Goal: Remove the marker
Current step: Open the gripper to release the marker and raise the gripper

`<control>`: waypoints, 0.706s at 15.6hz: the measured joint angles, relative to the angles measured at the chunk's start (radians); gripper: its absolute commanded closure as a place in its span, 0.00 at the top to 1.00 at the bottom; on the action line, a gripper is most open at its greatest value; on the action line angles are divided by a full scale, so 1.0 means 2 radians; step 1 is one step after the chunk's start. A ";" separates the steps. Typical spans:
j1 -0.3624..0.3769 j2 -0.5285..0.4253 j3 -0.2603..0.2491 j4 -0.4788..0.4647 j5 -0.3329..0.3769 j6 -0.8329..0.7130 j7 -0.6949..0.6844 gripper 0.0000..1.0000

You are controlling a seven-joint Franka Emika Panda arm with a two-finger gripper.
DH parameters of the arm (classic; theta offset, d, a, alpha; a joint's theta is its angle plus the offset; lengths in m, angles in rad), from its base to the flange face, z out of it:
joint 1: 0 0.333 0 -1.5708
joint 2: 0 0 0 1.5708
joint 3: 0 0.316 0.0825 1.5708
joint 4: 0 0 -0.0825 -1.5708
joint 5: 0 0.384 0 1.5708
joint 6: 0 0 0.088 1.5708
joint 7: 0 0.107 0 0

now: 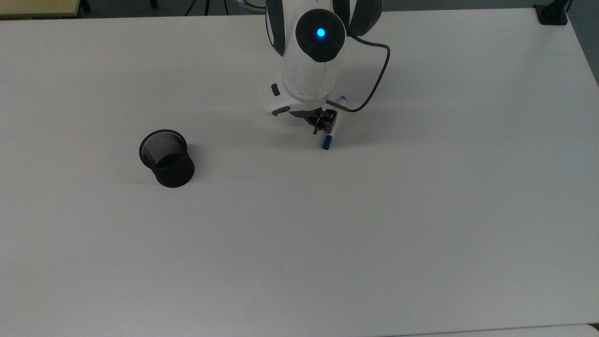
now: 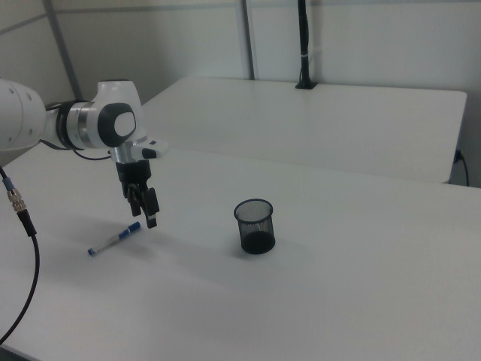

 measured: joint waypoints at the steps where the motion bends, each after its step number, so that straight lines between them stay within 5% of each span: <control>1: -0.001 -0.004 0.000 0.003 0.000 0.000 0.000 1.00; 8: -0.026 -0.087 -0.001 0.008 -0.001 -0.055 -0.007 1.00; 11: -0.053 -0.139 -0.003 0.008 -0.001 -0.085 -0.075 1.00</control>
